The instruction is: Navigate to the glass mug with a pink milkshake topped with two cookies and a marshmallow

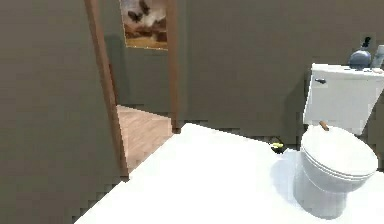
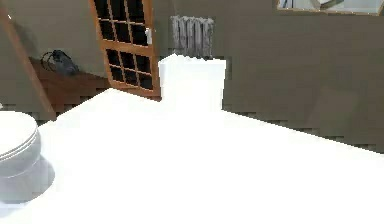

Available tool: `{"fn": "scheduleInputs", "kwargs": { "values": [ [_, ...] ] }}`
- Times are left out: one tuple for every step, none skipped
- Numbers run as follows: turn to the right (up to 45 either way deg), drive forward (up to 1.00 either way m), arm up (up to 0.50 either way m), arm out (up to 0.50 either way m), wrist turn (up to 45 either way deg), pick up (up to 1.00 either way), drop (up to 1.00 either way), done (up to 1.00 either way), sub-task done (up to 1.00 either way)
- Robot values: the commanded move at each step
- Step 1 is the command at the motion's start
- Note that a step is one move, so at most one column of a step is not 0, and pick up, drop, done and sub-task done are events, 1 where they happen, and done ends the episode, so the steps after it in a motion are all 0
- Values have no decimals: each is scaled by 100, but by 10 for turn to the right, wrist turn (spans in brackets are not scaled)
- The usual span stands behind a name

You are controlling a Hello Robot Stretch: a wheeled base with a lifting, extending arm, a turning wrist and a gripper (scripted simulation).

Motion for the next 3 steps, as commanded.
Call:
{"fn": "scheduleInputs", "kwargs": {
  "values": [
    [0, 35, 0, 0, 0, 0, 0, 0, 0],
    [-60, 0, 0, 0, 0, 0, 0, 0, 0],
    [0, 100, 0, 0, 0, 0, 0, 0, 0]
  ]
}}
